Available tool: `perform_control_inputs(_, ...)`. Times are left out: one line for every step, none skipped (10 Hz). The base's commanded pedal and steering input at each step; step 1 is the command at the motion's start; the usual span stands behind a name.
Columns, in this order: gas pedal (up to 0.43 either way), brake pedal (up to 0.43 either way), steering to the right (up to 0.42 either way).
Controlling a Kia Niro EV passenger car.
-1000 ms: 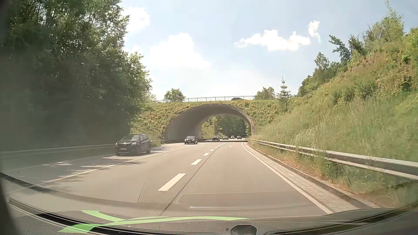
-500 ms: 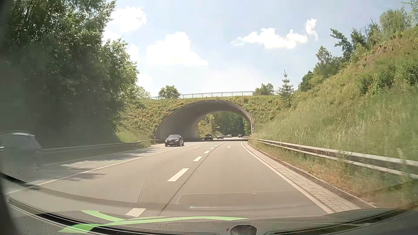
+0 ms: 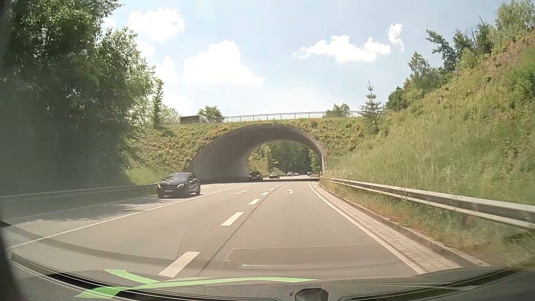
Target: Follow the waypoints while adhering to traffic rules and regulations
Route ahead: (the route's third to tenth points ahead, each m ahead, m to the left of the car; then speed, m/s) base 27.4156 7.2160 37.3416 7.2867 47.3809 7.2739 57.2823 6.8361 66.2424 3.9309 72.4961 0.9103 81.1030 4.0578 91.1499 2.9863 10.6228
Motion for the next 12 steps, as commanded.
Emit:
perform_control_inputs(0.331, 0.0, 0.001)
perform_control_inputs(0.331, 0.0, 0.001)
perform_control_inputs(0.331, 0.0, 0.0)
perform_control_inputs(0.331, 0.0, 0.0)
perform_control_inputs(0.339, 0.0, 0.001)
perform_control_inputs(0.37, 0.0, 0.001)
perform_control_inputs(0.39, 0.0, 0.0)
perform_control_inputs(0.398, 0.0, 0.0)
perform_control_inputs(0.398, 0.0, 0.0)
perform_control_inputs(0.429, 0.0, 0.0)
perform_control_inputs(0.429, 0.0, 0.0)
perform_control_inputs(0.429, 0.0, 0.0)
